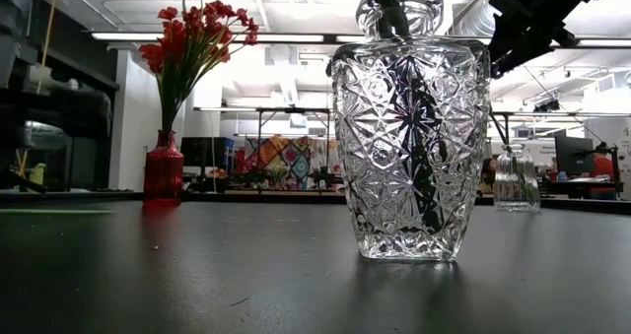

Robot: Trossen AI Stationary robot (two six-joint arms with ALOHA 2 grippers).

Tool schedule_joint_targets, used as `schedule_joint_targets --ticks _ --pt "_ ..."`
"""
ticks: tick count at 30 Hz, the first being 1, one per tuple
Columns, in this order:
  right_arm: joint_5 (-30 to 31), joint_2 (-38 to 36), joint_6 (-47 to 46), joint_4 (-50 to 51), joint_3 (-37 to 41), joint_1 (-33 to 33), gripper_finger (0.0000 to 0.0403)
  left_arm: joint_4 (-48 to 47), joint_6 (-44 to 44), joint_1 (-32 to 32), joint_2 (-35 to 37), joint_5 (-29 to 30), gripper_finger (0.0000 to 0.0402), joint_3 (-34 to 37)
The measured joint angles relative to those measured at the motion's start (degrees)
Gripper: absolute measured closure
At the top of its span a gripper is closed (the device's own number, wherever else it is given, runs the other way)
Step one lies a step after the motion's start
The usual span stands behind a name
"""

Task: Sort flowers into vase by color
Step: Put the black tulip into the top transparent vase

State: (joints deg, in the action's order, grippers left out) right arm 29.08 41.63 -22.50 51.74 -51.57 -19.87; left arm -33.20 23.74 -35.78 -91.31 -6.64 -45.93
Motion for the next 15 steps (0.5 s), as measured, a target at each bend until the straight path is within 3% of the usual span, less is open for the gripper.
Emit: schedule_joint_targets --ticks 2,9,12,15 --pt "0.00 0.00 0.00 0.01 -0.01 0.00 0.0151 -2.52 -5.39 1.40 0.64 -2.92 0.0387 -0.65" --pt "0.02 0.00 0.00 0.04 -0.01 0.01 0.0151 -7.31 -16.00 5.30 12.59 -4.10 0.0398 -2.56" --pt "0.02 0.00 0.00 0.19 -0.02 0.01 0.0151 -8.22 -22.15 7.29 20.26 1.85 0.0400 -3.29" --pt "0.02 0.00 0.00 0.36 -0.02 0.00 0.0151 -9.46 -29.72 9.57 26.90 15.53 0.0400 -3.32"
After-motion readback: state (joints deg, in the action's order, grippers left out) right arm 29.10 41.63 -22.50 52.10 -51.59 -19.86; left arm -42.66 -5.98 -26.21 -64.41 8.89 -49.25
